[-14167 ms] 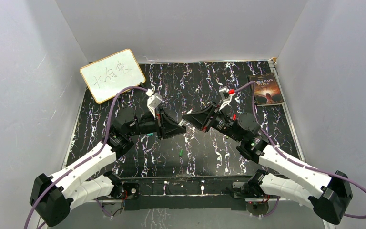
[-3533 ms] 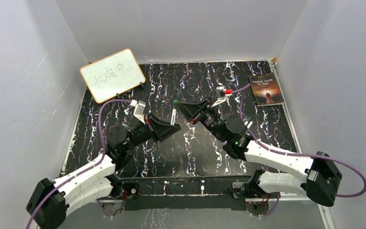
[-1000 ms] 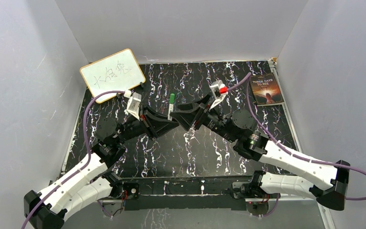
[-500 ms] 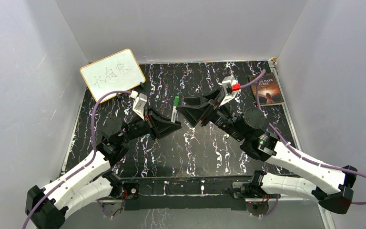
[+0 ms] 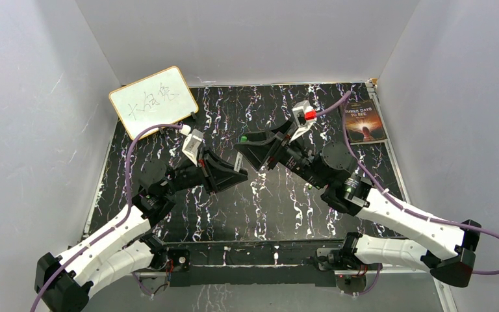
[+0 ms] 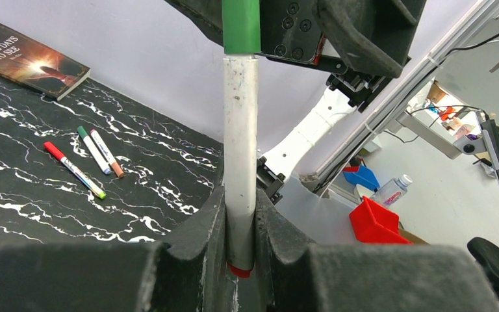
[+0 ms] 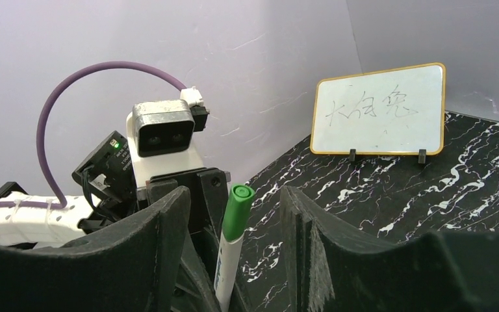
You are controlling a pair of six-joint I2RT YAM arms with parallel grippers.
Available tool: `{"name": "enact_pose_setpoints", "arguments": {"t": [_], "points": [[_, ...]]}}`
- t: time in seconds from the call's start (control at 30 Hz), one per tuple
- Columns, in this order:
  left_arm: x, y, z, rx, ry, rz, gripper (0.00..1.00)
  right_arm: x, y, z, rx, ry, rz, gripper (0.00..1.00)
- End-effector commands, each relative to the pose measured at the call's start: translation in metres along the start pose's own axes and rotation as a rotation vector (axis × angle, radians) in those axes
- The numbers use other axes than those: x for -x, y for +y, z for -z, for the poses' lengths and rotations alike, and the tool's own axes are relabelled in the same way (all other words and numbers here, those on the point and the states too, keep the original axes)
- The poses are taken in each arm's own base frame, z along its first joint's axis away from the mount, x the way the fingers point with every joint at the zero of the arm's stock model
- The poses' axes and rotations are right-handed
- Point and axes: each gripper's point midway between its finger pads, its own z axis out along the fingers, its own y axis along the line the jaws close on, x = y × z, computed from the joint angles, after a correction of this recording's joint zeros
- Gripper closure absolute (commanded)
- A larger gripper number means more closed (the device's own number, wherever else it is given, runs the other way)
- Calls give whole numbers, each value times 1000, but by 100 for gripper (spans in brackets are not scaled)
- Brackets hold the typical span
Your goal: Insert the pens into the pen caps
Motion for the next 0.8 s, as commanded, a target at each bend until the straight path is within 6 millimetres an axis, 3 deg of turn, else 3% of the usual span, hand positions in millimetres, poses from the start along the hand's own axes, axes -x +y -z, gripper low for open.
{"name": "enact_pose_setpoints", "arguments": {"t": [0.0,0.33,0.77], "points": [[8,-16,1,-63,-9,-31,100,39,12,-3,26,-99,16,51],[9,-24,3,-92,-3,-38,100,36,12,-5,29,-95,11,64],[17,-34,4,-119,-27,-29,100,31,9,-1,24,-86,10,100]]}}
